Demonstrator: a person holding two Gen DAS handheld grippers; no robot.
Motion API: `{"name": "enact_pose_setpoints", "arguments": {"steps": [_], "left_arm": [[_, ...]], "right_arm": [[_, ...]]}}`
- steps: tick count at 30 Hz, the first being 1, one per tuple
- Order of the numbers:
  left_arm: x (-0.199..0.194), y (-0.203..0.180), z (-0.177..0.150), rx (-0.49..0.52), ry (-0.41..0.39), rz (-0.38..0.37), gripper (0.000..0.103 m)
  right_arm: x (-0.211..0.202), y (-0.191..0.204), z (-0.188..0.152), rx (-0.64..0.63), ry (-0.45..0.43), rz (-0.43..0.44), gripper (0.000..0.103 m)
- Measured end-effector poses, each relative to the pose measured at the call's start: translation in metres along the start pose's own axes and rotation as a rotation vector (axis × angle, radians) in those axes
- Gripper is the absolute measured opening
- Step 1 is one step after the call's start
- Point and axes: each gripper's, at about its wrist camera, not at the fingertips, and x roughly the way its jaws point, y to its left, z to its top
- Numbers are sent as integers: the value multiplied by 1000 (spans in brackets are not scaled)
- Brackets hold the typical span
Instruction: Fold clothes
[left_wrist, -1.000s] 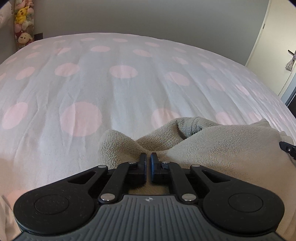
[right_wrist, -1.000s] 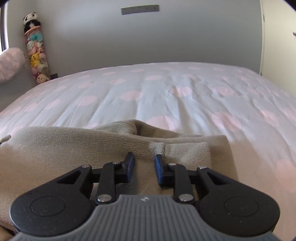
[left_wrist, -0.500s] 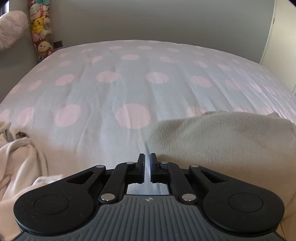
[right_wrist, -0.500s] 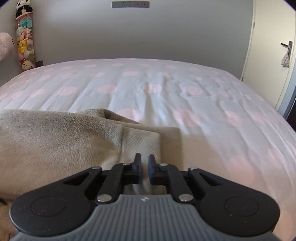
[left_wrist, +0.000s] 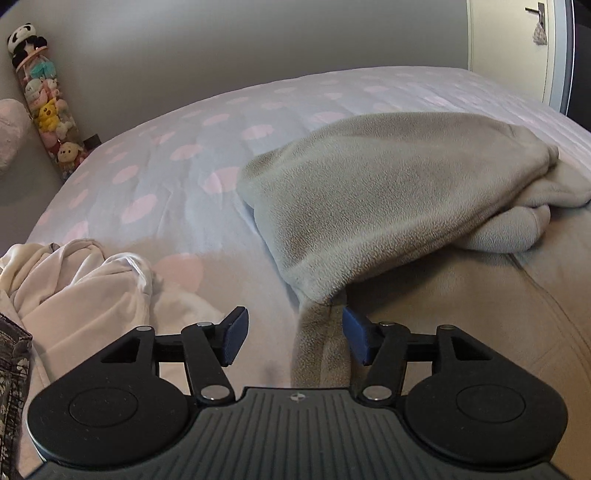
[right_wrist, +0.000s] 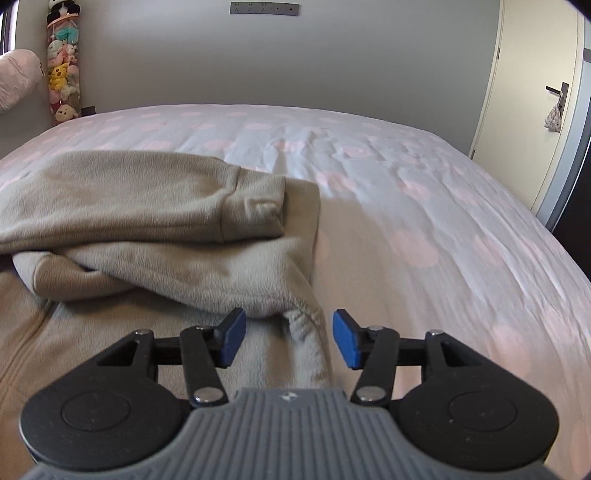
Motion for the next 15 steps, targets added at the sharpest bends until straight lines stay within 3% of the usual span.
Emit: {"name": "enact_pose_setpoints", "arguments": {"steps": [3,12,14,15], "left_arm": [[12,-3,-1,-37,4,31,55],[49,-4,-2,-216,-8,93,60],[53,-6,2,-197,-19,102,52],[54,-7,4,-189,-22,97,42]], "right_arm": [[6,3,-8,-18,6,-33,65],[44,2,-16,90,-26,-96,64],[50,1,-19,108,-32,-82,56],[53,0,-20,118,-33,-74,42]]}}
